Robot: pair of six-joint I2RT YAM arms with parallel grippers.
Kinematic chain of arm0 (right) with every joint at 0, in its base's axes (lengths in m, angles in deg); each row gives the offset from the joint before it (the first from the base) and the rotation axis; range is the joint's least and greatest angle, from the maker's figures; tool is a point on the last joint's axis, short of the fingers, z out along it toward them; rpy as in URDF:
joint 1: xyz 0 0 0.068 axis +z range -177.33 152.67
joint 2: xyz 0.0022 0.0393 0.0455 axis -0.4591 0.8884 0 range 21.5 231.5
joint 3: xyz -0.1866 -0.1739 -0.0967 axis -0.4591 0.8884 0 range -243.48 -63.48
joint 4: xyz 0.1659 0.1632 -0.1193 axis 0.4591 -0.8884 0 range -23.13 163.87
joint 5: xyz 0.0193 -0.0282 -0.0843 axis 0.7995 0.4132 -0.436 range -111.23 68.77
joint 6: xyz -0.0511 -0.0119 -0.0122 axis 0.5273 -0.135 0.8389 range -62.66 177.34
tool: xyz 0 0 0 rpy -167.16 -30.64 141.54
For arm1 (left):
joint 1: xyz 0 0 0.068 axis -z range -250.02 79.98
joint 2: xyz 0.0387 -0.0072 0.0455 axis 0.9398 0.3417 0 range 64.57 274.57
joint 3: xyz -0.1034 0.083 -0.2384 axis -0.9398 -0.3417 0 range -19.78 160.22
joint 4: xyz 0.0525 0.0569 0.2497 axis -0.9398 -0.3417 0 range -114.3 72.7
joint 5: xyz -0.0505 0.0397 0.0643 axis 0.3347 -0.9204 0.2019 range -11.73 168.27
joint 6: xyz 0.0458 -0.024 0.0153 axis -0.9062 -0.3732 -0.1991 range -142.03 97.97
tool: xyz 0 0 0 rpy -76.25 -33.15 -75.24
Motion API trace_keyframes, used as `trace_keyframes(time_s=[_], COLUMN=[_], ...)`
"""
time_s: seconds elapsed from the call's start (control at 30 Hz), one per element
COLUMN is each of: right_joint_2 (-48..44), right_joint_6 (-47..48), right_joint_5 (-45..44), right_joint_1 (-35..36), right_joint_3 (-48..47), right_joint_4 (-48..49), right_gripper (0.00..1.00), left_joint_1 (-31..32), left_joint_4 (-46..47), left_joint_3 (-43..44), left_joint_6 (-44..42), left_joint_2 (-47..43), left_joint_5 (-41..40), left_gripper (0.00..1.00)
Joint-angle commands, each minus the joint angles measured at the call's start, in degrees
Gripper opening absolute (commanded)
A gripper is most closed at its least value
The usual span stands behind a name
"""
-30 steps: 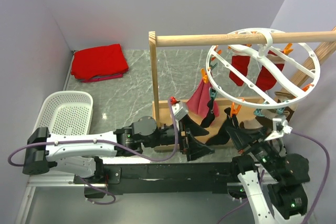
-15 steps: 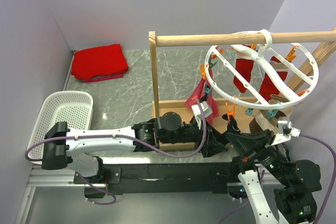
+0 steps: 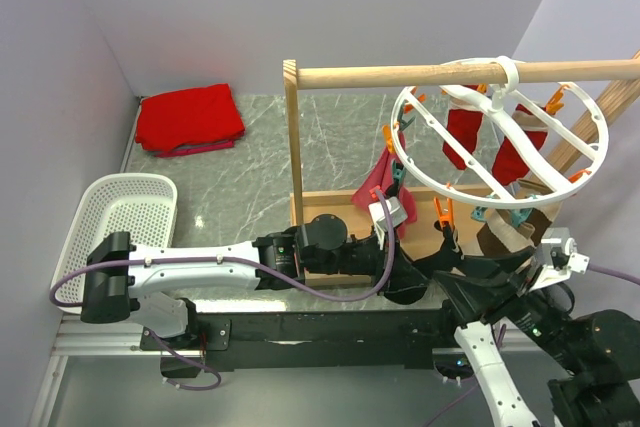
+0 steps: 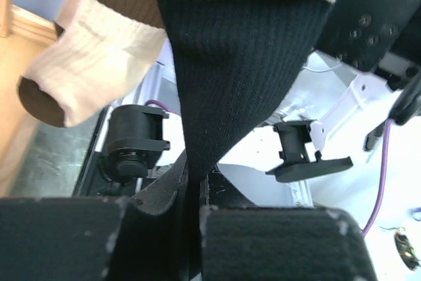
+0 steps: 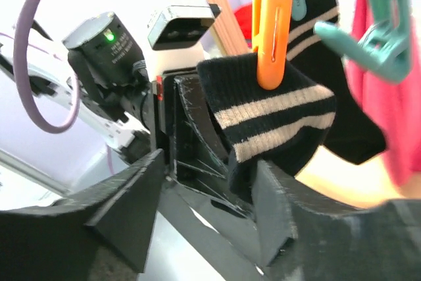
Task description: Remove the socks clipped to the hanger
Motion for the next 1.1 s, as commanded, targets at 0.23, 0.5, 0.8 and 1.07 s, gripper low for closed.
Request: trace_keyframes(time_s=[0.23, 0.5, 0.8, 1.07], right_joint_2=[11.45, 12.87, 6.81, 1.71], right_joint_6=[10.42, 10.77, 10.33, 7.7], right_joint_5=[-5.01, -5.9, -4.76, -5.45], right_joint_1=[-0.47, -0.29, -0.55, -0.64], right_joint_3=[-14.34, -15.14, -5.39, -0.02], right_joint_4=[-13.32, -14.48, -14.56, -11.31], right_gripper=[0.68, 0.7, 0.71, 0.18], left_joint_1=[0.91, 1.27, 1.36, 1.53], left_joint_4=[4.87, 6.7, 7.33, 8.37], left_joint_3=[1.58, 1.68, 2.46, 3.43], left_joint_6=[3.52, 3.78, 4.58, 4.4], left_joint_2=[2.58, 3.02, 3.45, 4.6], left_joint_5=[4.47, 5.52, 6.49, 9.12], left_gripper=[0.01, 0.01, 0.01, 0.16])
